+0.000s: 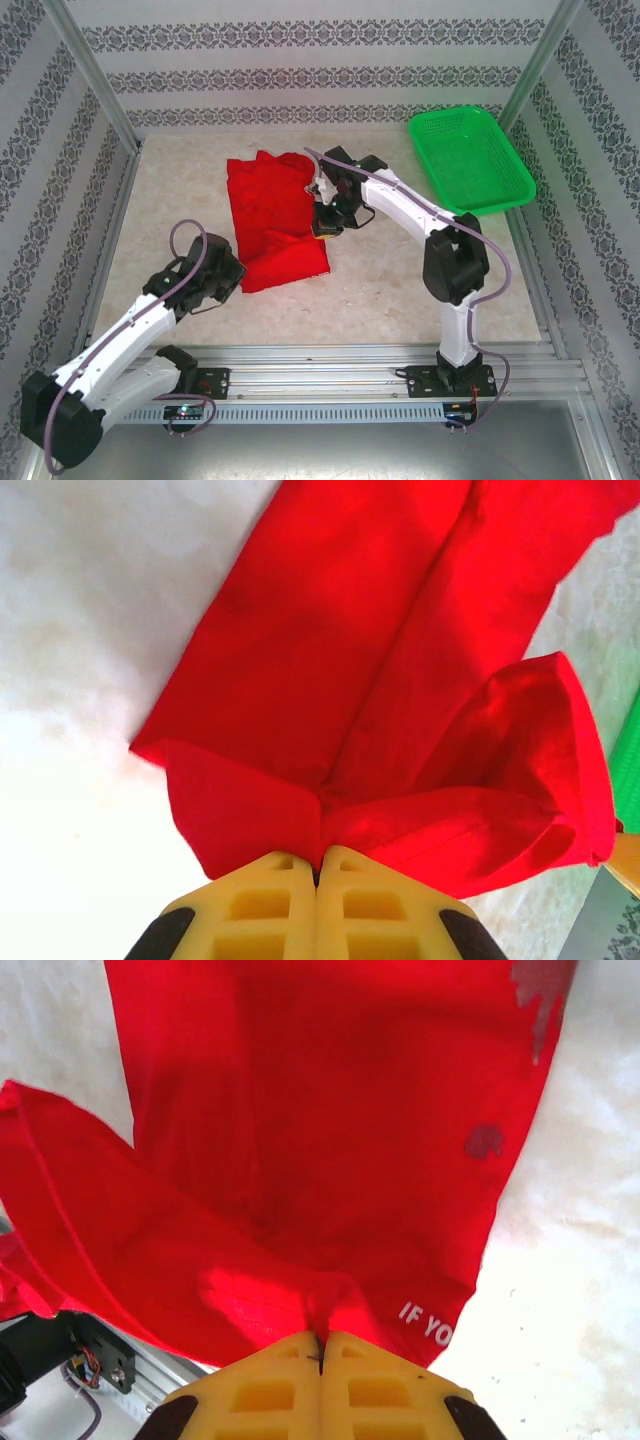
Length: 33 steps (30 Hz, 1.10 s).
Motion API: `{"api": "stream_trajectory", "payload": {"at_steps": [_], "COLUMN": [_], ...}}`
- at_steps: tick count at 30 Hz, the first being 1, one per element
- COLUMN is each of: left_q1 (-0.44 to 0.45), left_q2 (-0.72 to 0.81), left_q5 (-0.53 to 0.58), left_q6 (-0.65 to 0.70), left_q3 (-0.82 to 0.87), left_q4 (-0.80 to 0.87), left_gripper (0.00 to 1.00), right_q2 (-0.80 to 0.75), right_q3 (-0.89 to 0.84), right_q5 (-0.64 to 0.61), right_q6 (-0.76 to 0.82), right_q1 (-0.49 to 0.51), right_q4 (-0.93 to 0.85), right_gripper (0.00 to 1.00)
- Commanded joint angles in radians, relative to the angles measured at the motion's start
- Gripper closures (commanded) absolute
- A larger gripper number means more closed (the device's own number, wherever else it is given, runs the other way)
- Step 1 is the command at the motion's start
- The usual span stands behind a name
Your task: Fold and stack the t-shirts
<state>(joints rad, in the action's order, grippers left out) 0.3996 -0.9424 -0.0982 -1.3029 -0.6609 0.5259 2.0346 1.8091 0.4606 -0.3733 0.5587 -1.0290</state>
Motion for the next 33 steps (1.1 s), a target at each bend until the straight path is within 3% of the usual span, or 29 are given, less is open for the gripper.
{"api": "stream_trajectory", "payload": {"at_steps": [1,9,22,33], "left_q1": [-0.101,-0.257,-0.345,-0.376], "left_q2": [-0.055,-0.264,-0.511,-0.722], "left_q5": [-0.139,-0.274,-0.36,-0.4], "left_q6": [0.144,0.293,0.405,0.451], "left_q3": [-0.06,-0.198,-0.346,-0.474], "left_q4": [-0.063,-0.096,-0.146,-0.196], "left_gripper": [1.0,1.0,1.0,1.0], "right_q2": [0.066,0.218,0.456,0.547], "right_q3": [0.097,0.314,0.686,0.751], "right_q5": [-0.026,-0.06,-0.047,-0.021], "right_q6": [0.033,0.052,0.036,-0.001], "right_q1": [-0.012,-0.044,-0.083,-0.126], "right_q4": [-0.075,-0.14,-0.233,-0.172], "right_gripper": [1.0,1.0,1.0,1.0]}}
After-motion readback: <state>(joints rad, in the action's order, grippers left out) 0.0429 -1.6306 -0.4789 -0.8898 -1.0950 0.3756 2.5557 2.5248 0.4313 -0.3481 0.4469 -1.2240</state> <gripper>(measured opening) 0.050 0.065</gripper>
